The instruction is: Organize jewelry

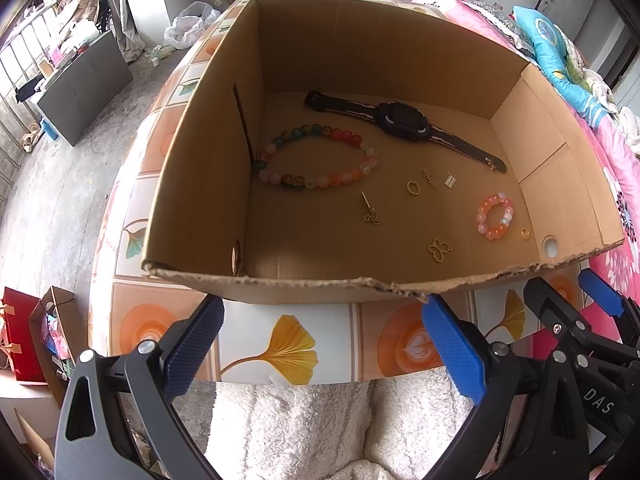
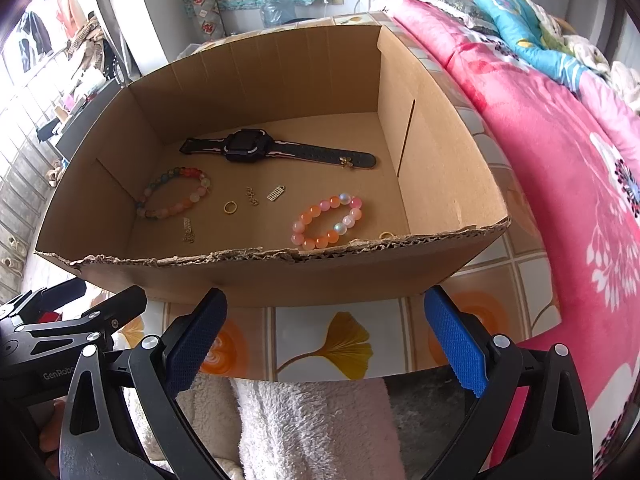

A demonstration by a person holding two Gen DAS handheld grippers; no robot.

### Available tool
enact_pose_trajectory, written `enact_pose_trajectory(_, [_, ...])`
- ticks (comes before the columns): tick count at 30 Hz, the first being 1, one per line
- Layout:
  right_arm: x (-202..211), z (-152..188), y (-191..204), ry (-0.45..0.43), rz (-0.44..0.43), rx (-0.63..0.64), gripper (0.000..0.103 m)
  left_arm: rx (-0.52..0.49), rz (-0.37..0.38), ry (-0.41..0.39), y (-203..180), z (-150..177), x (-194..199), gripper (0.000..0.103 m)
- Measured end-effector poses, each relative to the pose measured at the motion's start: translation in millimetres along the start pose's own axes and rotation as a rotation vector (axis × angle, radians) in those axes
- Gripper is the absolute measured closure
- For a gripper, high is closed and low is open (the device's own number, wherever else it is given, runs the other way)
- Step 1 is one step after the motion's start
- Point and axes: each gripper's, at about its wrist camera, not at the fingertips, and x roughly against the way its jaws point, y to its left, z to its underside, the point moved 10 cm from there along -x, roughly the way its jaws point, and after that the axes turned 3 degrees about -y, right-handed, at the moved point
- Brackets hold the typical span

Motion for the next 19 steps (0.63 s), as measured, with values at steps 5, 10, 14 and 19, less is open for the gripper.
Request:
enact_pose_trajectory(5, [0.0, 0.3, -0.5, 0.001, 0.0, -0.002, 0.008, -0.002, -0.003, -0.001, -1.1, 0.4, 0.1, 0.006])
enact_pose_trajectory(10, [0.0, 1.6, -0.8, 0.002, -0.002, -0.002, 0.008, -0.002, -0.004, -0.002, -1.2, 0.6, 0.0, 0.006])
enact_pose_trajectory(14, [0.1, 2.0, -0.4, 0.001, -0.002, -0.002, 0.008, -0.002, -0.005, -0.002, -1.1, 0.5, 0.1, 0.006])
enact_pose_trajectory(19, [0.2, 2.0, -0.5, 0.001, -0.001, -0.003, 0.008, -0.001, -0.007, -0.003, -0.5, 0.6, 0.0, 0.006])
